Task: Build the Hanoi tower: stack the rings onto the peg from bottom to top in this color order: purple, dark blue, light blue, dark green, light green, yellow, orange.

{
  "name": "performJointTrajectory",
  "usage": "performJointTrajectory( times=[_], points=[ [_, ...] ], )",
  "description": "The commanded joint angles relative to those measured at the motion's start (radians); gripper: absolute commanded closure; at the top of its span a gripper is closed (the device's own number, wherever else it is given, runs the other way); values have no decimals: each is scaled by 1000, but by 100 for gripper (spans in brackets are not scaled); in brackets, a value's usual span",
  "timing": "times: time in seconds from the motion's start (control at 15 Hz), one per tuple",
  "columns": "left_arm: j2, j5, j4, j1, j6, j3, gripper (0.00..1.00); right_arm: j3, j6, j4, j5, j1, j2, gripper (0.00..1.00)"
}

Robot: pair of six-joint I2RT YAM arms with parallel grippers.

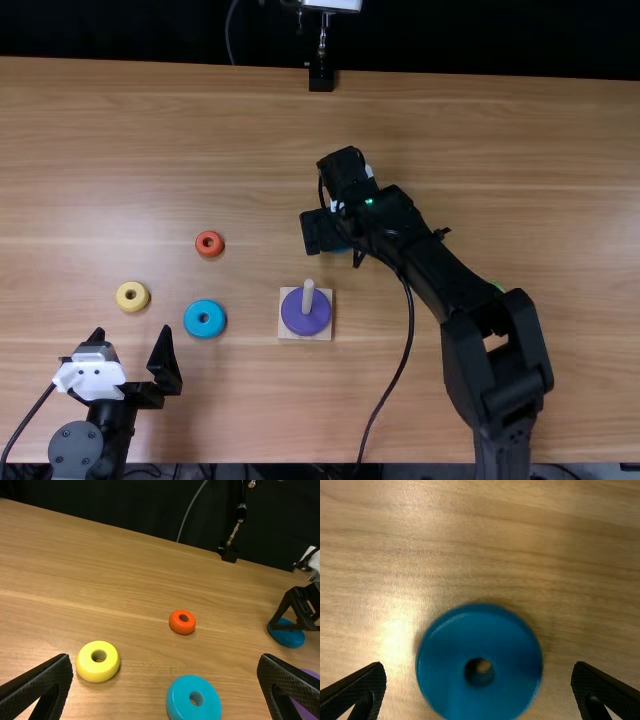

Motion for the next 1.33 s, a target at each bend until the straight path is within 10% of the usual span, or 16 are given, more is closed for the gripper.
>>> performJointTrajectory(
  times=[0.0,1.27],
  points=[
    [-12,12,-19,4,4,-55,0,38,7,2,19,2,27,0],
    [-12,14,-19,2,4,-55,0,68,-4,-55,17,4,71,0]
  ],
)
